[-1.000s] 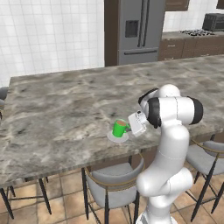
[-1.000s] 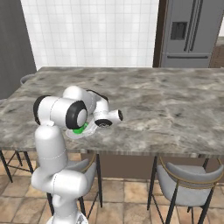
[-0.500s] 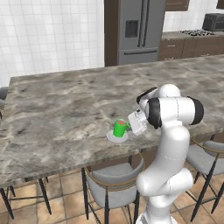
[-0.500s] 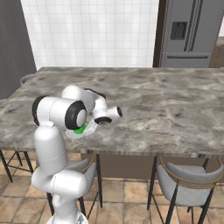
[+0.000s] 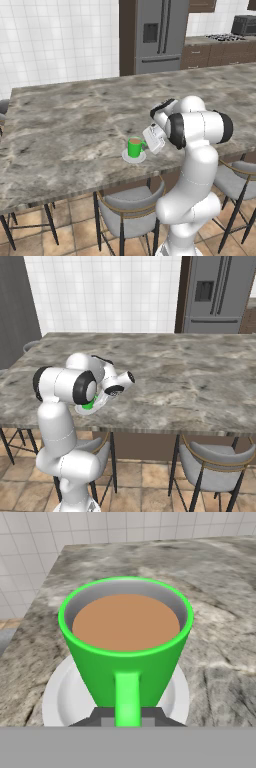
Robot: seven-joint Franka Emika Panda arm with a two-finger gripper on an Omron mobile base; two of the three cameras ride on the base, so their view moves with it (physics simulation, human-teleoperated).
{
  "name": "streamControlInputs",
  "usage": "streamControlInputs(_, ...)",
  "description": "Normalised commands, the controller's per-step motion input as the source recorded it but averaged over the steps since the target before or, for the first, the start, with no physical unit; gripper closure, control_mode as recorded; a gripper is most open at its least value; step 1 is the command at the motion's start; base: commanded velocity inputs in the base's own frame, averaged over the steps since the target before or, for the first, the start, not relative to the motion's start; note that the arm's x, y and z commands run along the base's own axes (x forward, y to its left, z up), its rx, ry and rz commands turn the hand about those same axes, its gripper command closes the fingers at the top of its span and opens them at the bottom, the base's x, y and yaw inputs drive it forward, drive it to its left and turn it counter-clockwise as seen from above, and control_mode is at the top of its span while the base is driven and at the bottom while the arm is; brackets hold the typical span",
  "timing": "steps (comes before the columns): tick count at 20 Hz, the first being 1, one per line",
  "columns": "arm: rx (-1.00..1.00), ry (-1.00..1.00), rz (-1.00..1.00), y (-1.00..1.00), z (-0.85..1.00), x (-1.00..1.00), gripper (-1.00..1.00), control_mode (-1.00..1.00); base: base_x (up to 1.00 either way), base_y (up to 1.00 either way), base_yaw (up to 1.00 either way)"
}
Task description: Pick the cup of tea, navigate to the dining table, and place it on the saucer.
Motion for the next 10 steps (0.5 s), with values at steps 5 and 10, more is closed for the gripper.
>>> streamControlInputs(5,0.0,0.0,0.04,0.03,0.0,-0.03,1.0,-1.0,0.0,0.0,0.0)
streamControlInputs(10,0.0,0.0,0.0,0.0,0.0,0.0,-1.0,-1.0,0.0,0.0,0.0)
